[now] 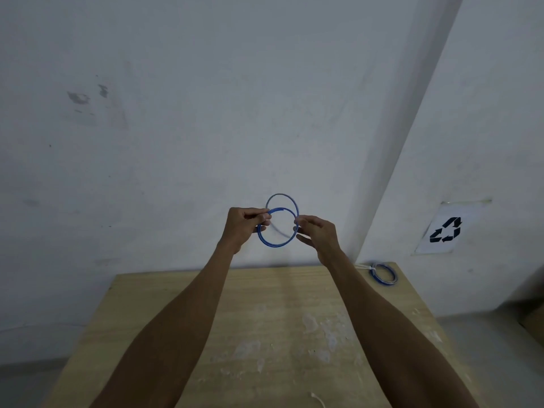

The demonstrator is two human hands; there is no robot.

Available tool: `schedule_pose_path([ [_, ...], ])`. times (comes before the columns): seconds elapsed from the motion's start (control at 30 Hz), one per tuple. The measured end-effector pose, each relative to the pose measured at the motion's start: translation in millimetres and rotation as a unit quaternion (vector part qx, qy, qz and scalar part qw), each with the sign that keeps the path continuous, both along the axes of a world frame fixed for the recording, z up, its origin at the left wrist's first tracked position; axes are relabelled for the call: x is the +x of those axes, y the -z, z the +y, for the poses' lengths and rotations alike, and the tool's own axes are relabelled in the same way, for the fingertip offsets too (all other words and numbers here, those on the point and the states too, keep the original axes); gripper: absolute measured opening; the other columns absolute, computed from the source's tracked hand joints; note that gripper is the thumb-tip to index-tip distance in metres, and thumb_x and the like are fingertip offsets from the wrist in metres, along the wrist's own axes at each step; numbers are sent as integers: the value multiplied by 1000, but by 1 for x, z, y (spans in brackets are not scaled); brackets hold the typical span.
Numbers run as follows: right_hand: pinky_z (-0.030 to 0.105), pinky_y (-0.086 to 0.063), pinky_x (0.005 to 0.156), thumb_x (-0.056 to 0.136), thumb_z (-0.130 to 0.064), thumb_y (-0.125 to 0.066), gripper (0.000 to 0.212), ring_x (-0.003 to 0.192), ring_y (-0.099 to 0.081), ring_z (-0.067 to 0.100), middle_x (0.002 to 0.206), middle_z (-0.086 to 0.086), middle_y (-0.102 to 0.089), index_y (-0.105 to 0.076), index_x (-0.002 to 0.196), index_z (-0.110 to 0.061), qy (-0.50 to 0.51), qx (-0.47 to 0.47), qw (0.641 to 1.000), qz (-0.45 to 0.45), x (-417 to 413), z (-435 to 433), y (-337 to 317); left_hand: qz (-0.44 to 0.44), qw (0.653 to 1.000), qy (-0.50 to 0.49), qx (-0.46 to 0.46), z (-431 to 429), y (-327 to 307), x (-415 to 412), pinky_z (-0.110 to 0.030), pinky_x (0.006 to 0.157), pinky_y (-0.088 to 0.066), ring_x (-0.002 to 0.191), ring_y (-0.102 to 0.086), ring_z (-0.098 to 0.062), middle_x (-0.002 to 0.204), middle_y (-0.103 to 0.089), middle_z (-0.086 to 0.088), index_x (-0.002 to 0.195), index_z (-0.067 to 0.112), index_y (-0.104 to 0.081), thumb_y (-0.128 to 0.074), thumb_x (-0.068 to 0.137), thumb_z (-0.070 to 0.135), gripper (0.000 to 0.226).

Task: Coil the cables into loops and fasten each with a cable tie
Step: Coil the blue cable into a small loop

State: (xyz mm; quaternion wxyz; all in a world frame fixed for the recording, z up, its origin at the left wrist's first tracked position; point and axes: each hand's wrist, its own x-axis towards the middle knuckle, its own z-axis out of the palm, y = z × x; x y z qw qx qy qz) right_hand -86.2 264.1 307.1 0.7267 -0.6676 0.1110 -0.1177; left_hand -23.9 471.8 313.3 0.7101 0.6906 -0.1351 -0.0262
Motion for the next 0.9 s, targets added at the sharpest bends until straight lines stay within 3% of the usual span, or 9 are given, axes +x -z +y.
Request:
schedule_pose_path([
  [0.13, 45, -62, 89, 82, 3, -79, 19, 87, -74, 32, 95, 24, -75, -73, 100, 1, -8, -55, 998, -12, 2, -4, 4, 1, 1000, 18, 4, 1, -1, 0, -31, 77, -63, 79, -77, -23, 96, -79, -15, 109, -1, -77, -74, 91, 2, 19],
  [0.33, 39, -62, 86, 88, 5, -73, 28, 93, -76, 32, 102, 20, -77, -70, 116, 2, -55, -45, 996, -48, -4, -10, 1, -11, 1000, 11, -7, 1, 0, -2, -34, 80, -64, 83, -76, -26, 99, -78, -18, 112, -3, -76, -71, 93, 1, 21],
  [0.47, 38, -62, 85, 89, 2, -73, 32, 90, -76, 31, 103, 17, -77, -70, 120, 0, -61, -49, 996, -49, -4, -14, 1, -34, 998, 21, 49, 0, 0, -1, -32, 79, -63, 82, -78, -26, 95, -78, -17, 109, -2, -76, -74, 90, 1, 19],
  [0.57, 41, -61, 84, 87, -2, -77, 29, 86, -74, 29, 95, 18, -76, -72, 115, 0, -48, -43, 996, -60, -4, -15, 0, -72, 992, 5, 106, -2, 2, 3, -38, 85, -63, 81, -78, -27, 88, -79, -16, 105, -2, -78, -79, 87, 2, 19],
  [0.67, 42, -61, 87, 87, 0, -76, 26, 89, -75, 32, 100, 19, -77, -72, 113, -1, -65, -54, 995, -62, -4, -16, -2, -106, 982, -17, 156, -4, 7, 7, -40, 88, -63, 78, -78, -18, 85, -80, -9, 103, 4, -80, -79, 86, 6, 17],
  [0.9, 44, -61, 88, 86, 1, -77, 30, 94, -75, 38, 103, 21, -76, -70, 115, 2, -116, -65, 990, -49, -7, -22, -4, -225, 921, -108, 300, -9, 6, 1, -36, 83, -57, 96, -70, -16, 102, -80, 3, 105, 20, -82, -78, 90, 21, 15],
])
